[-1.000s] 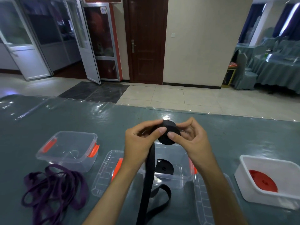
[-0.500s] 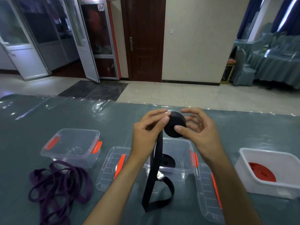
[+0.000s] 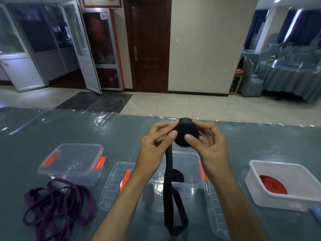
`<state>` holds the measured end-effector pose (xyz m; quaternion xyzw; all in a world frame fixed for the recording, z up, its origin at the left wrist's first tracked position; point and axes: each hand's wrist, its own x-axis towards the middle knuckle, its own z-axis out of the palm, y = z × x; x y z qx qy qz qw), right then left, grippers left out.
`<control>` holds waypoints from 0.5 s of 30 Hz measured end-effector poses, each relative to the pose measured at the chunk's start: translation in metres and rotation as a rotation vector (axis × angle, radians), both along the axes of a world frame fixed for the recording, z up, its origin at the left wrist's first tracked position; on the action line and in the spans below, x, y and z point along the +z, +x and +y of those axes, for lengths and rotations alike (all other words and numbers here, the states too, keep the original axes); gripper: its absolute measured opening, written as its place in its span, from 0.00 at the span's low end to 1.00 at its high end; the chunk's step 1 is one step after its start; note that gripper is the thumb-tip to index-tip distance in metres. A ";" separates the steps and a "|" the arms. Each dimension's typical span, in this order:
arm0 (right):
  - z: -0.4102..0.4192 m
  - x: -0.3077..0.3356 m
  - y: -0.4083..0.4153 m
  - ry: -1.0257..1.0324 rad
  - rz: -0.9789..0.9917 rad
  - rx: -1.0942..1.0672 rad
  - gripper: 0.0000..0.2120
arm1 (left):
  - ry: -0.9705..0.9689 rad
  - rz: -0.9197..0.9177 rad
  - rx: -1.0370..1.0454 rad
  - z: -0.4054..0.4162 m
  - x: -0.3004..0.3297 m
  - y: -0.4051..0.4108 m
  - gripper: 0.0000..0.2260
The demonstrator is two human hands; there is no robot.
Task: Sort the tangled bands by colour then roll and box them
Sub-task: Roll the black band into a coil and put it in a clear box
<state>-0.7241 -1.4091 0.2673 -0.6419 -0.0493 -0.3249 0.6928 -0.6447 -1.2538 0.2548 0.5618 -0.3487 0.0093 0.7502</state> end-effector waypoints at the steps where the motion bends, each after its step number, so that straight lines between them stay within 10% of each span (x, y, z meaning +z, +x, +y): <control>1: 0.003 -0.003 0.001 0.031 0.001 -0.010 0.17 | 0.016 0.003 -0.027 0.001 0.002 0.000 0.13; 15: 0.000 0.004 -0.006 0.065 0.128 0.050 0.19 | 0.014 -0.027 0.030 0.008 0.000 -0.004 0.13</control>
